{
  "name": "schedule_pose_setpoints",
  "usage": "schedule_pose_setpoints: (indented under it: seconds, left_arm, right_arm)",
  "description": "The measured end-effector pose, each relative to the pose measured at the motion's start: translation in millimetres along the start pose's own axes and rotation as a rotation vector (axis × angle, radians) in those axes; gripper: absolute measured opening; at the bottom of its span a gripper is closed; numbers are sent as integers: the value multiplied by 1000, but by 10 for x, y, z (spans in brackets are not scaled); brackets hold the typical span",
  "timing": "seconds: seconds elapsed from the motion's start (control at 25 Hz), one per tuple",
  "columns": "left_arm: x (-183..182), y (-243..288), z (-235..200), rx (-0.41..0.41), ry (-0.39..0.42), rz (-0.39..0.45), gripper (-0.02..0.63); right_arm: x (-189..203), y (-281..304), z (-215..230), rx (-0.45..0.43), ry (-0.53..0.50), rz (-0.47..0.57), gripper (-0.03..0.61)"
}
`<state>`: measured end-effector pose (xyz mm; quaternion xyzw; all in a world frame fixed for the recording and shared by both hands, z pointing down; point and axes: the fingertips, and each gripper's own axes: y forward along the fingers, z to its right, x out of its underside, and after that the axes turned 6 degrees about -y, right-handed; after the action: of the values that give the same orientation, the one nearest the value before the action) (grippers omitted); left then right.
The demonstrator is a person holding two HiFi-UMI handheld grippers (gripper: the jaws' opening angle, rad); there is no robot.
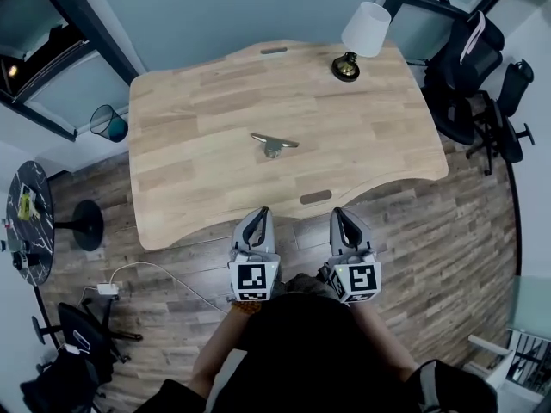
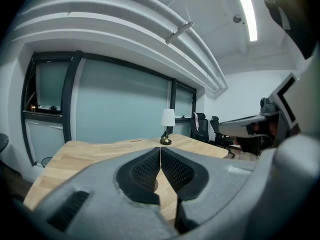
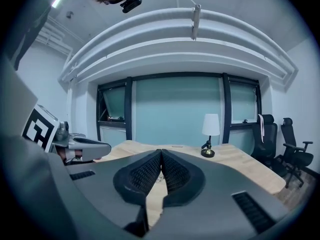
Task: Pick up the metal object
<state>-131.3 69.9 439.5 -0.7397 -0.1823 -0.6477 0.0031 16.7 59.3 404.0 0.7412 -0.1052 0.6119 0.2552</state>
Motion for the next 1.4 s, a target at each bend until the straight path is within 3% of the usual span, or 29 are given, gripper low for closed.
schedule_pose_setpoints:
  seconds: [0.24,0.44,0.8,0.92,1.12,1.4]
  left_arm:
    - [-108,447,-51,11,22,-9,17]
    - [-134,776,-36,-34,71,-30,17]
    - [-123,1365,-82,-208,97,-78,17]
    - [-102,1436,-62,-243,98,-76,17]
    - [149,1445,-130,-205,76,-109,18]
    - [418,1600,-80,-83,95,-134,18]
  right_arm:
    - [-72,313,431,58,0,17,5]
    - [67,595,1025,71,36,10,5]
    - [113,1202,2073,-12,23,1,5]
    - [159,1368,2239,-43,-3,-25,5]
    - [139,1463,2198,-31,-28,-33,5]
    - [-80,1532,2010,-39,-82,5,5]
